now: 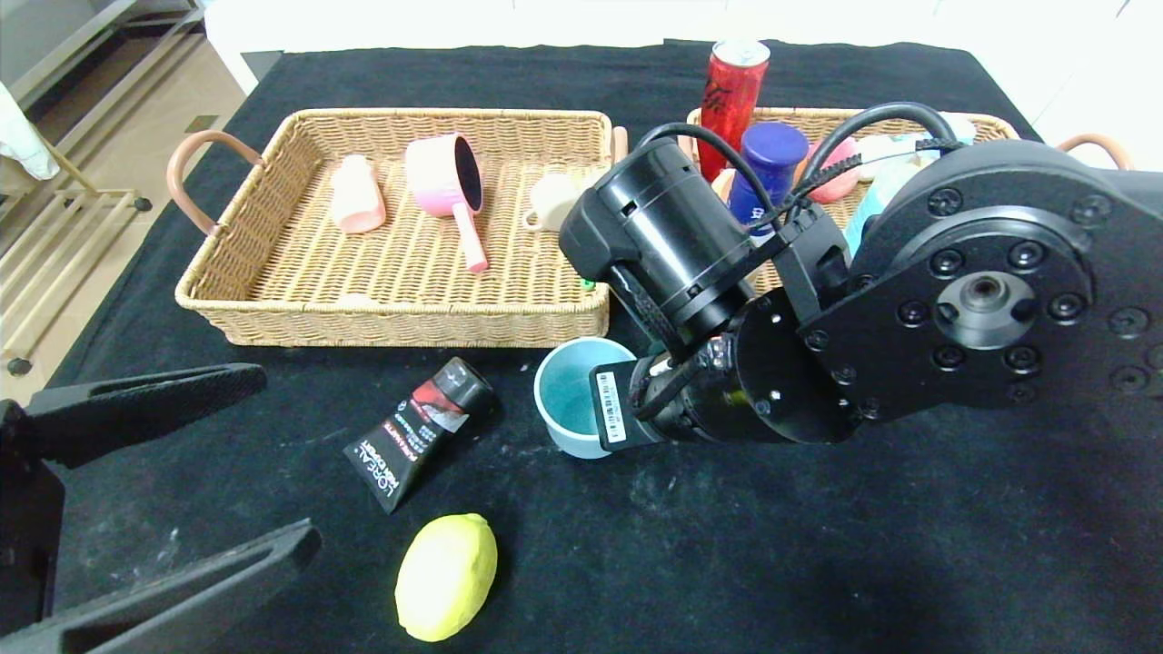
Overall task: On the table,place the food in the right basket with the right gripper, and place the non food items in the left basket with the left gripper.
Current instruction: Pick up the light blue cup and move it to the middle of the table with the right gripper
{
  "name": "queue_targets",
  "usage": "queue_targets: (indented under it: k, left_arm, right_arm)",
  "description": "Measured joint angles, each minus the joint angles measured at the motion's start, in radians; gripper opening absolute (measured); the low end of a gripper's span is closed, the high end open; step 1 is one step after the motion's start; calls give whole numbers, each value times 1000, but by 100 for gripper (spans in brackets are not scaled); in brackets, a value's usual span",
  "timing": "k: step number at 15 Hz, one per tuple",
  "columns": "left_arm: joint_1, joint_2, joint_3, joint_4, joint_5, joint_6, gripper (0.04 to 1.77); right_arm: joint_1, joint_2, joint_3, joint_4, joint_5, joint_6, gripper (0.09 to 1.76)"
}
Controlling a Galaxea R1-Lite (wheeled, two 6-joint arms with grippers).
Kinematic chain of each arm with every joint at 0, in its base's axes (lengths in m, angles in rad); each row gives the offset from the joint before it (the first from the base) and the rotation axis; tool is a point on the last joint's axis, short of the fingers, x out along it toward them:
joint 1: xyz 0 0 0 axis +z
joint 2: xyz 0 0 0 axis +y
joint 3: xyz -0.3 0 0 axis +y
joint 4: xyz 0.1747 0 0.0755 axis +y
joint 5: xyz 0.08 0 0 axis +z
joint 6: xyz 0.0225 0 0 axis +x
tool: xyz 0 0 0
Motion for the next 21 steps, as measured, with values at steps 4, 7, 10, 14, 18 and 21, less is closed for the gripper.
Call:
queue_targets:
  k: [4, 7, 10, 14, 18, 21]
  left_arm:
    - [0, 0, 0, 0, 0, 0, 172]
    - [0, -3, -2, 0, -2, 1, 172]
    - [0, -9, -4, -4, -3, 0, 172]
    - [0, -11, -5, -4, -2, -5, 172]
    - [1, -2, -14, 10, 9, -10, 172]
    - [2, 17, -20, 10, 62, -11, 172]
  right_arm:
    - [3, -4, 4, -1, -56, 0, 131]
    - [9, -12, 4, -3, -66, -2, 144]
    - [17, -30, 4, -5, -66, -4, 152]
    - [34, -74, 4, -5, -66, -3, 160]
    - [65, -167, 39, -4, -67, -4, 164]
    - [113, -286, 153, -11, -64, -20, 166]
